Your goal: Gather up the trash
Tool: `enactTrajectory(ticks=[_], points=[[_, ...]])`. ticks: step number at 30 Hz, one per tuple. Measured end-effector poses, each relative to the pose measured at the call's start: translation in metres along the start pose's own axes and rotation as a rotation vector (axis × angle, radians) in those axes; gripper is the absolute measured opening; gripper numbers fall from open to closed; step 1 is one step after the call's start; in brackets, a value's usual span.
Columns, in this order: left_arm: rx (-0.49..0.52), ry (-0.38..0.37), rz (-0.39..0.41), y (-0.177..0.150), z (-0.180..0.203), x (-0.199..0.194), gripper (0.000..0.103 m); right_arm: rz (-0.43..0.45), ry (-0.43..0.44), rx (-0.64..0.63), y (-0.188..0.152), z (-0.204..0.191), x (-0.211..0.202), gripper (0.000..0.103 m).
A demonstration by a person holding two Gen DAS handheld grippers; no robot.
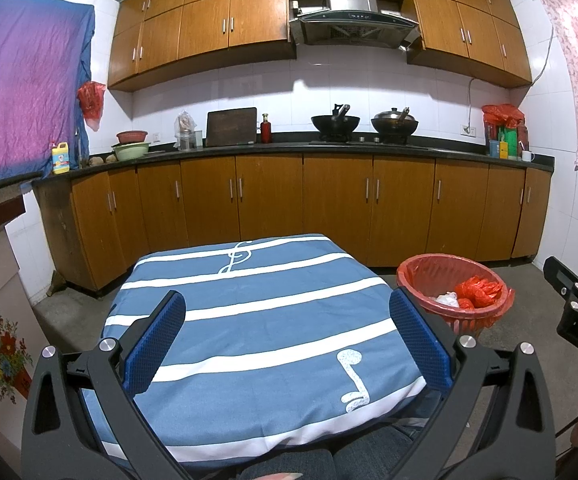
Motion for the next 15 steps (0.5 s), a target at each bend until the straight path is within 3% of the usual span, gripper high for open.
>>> enactTrajectory(ticks=[15], points=[[-0.002,0.000,-0.003,-0.0010,0.0034,-0.0018,0.101,-0.004,0.004,0.000,-0.0077,-0.0081,0.0009,0.099]])
Point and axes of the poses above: each gripper's, at about its wrist camera, not at the fingertips, and x roughly the way its jaws point, z to its right, y to its top, the point moved 2 cm from there along x, roughly the way its jaws point, and after that the axes turned 3 degrees about -x, right-handed, at the moved point
